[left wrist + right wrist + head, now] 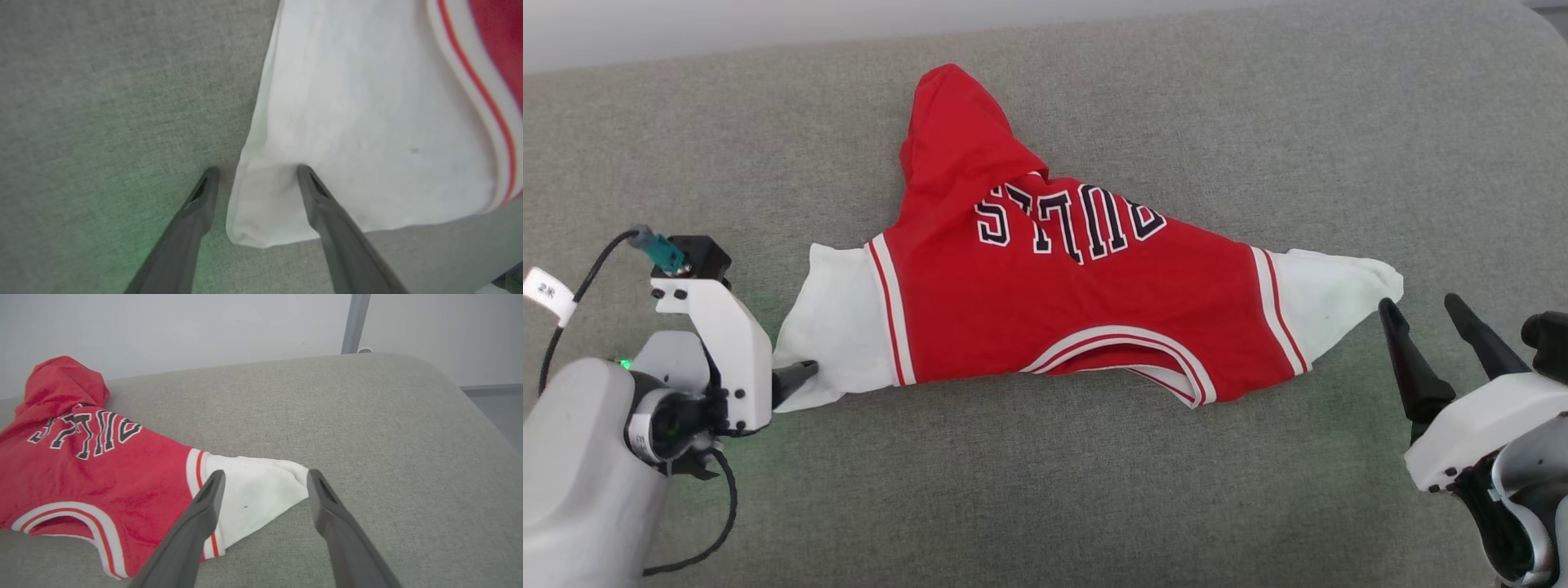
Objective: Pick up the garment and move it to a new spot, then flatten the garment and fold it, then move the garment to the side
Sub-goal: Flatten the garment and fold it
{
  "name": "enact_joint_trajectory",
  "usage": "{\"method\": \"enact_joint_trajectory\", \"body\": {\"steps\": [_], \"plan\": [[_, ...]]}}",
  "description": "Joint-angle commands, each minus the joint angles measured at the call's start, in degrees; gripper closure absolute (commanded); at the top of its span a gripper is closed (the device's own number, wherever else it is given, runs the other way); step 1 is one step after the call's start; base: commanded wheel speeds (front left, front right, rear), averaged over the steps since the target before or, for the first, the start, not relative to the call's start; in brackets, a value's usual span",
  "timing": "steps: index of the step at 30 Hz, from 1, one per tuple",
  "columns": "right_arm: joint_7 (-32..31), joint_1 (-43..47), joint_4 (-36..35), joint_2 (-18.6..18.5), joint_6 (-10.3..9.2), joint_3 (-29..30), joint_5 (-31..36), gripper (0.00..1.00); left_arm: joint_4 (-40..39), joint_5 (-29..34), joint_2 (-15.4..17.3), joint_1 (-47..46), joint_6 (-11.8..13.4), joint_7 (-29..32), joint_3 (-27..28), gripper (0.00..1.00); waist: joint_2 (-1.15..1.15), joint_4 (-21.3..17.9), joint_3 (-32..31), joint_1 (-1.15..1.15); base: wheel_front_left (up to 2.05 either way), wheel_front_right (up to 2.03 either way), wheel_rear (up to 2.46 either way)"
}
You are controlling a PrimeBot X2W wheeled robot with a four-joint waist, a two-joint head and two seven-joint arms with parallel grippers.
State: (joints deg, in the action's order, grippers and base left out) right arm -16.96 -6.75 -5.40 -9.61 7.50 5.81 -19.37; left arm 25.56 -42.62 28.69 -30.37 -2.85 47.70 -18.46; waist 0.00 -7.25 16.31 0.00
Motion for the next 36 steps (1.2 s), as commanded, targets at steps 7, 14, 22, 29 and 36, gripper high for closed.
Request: {"method": "enact_joint_trajectory", "body": {"steps": [7, 14, 22, 29, 36], "plan": [[-6.2, -4.7, 6.0, -2.8, -0.02, 0.2, -3.9, 0.00, 5.5, -0.4, -2.2, -1.3, -0.7, 2.6, -2.6, 1.00, 0.00, -0.1, 1.8, 0.00, 0.00, 0.00, 0.00], [-10.5, -11.5, 14.9, -8.0, -0.02, -2.0, -8.1, 0.00, 6.8, -0.1, -2.8, -4.0, -1.3, 1.0, -3.0, 1.00, 0.00, 1.7, 3.4, 0.00, 0.00, 0.00, 0.00], [-17.8, -19.7, 27.9, -12.2, -0.01, -6.3, -11.9, 0.00, 8.0, -0.1, -3.6, -6.3, -1.8, -0.1, -3.5, 1.00, 0.00, 3.9, 5.1, 0.00, 0.00, 0.00, 0.00], [-25.4, -23.2, 35.8, -12.7, 0.14, -14.0, -17.2, 1.00, 9.1, -0.5, -4.1, -7.8, -2.3, -0.9, -3.9, 1.00, 0.00, 4.9, 5.3, 0.00, 0.00, 0.00, 0.00], [-26.0, -25.5, 33.4, -17.0, 0.11, -15.7, -20.9, 1.00, 7.1, -0.7, -3.2, -11.1, -2.0, -1.7, -2.7, 1.00, 0.00, 5.2, 2.1, 0.00, 0.00, 0.00, 0.00]]}}
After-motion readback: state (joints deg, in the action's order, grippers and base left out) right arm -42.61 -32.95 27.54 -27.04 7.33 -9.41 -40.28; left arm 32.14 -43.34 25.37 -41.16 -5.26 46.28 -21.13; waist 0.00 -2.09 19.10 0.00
